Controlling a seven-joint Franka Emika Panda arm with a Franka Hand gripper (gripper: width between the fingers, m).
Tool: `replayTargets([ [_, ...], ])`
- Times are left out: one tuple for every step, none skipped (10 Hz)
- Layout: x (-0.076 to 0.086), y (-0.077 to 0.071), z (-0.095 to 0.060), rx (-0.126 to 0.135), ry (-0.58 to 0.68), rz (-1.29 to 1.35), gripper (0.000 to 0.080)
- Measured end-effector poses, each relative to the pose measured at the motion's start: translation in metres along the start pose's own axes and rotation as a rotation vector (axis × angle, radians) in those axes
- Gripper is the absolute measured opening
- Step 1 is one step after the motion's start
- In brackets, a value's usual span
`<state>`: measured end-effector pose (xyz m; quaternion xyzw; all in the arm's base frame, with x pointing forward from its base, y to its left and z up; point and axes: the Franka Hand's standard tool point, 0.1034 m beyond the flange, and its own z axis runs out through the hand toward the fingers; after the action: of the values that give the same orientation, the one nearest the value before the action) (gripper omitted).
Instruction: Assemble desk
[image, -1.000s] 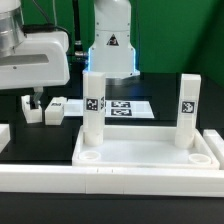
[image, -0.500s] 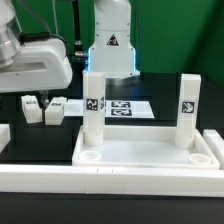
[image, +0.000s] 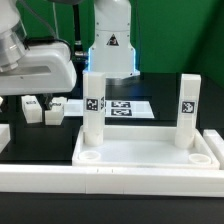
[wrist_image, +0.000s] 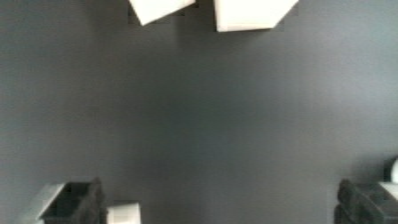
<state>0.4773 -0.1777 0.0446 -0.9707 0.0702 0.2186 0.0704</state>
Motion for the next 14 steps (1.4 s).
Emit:
replayTargets([
  [-0.009,-0.009,0.009,0.017,-0.087,0.011,0.0649],
  [-0.007,-0.009,0.008,0.024,-0.15,0.006,0.0649],
  [-0.008,-0.01,0.01,0.031,-0.203,0.003,0.0649],
  [-0.011,-0.012,0.014,0.042,-0.274,0.001,0.0649],
  [-0.01,-0.012,0.021,0.043,-0.31,0.0,0.0649],
  [-0.01,-0.011,0.026,0.042,-0.317,0.001,0.0649],
  [-0.01,-0.01,0.026,0.042,-0.313,0.001,0.0649],
  [-0.01,-0.01,0.026,0.043,-0.314,0.002,0.0649],
  [-0.008,-0.008,0.022,0.041,-0.305,0.003,0.0649],
  [-0.008,-0.009,0.024,0.042,-0.31,0.003,0.0649],
  [-0.01,-0.009,0.026,0.045,-0.323,0.004,0.0649],
  [-0.01,-0.008,0.027,0.045,-0.323,0.006,0.0649],
  [-0.012,-0.007,0.03,0.047,-0.334,0.009,0.0649],
  [-0.021,-0.009,0.036,0.057,-0.394,0.011,0.0649],
])
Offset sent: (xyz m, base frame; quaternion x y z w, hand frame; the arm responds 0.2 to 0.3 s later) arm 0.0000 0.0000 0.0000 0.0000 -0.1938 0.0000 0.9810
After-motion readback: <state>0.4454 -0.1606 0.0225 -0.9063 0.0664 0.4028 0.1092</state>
